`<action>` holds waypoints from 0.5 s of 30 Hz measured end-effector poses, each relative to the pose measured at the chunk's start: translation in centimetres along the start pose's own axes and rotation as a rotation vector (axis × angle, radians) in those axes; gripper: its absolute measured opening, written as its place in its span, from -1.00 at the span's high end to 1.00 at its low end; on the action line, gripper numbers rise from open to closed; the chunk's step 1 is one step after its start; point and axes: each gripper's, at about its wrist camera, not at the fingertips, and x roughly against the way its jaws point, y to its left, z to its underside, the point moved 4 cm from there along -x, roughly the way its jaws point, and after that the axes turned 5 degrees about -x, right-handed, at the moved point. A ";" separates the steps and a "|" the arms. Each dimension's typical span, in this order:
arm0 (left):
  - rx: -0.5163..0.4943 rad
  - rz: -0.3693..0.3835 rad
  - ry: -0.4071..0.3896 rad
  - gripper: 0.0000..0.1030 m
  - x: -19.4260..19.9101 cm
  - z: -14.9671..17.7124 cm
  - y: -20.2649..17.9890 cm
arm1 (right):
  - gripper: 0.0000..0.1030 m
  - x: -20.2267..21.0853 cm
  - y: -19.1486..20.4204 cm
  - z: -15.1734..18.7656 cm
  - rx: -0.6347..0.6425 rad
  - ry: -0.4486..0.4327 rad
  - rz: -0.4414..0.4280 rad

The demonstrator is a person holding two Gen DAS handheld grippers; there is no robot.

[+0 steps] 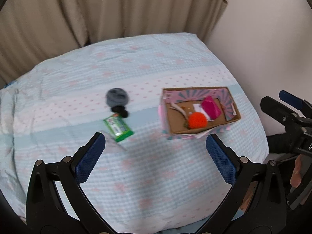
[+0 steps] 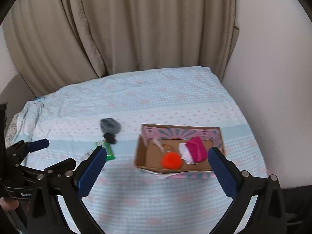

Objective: Organize soft objects
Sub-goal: 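Move both tools back toward the grey sock and green wipe pack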

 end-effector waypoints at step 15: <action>0.076 -0.043 -0.009 -1.00 0.2 2.3 14.8 | -1.00 -3.8 11.3 -0.5 -0.015 -0.007 -0.090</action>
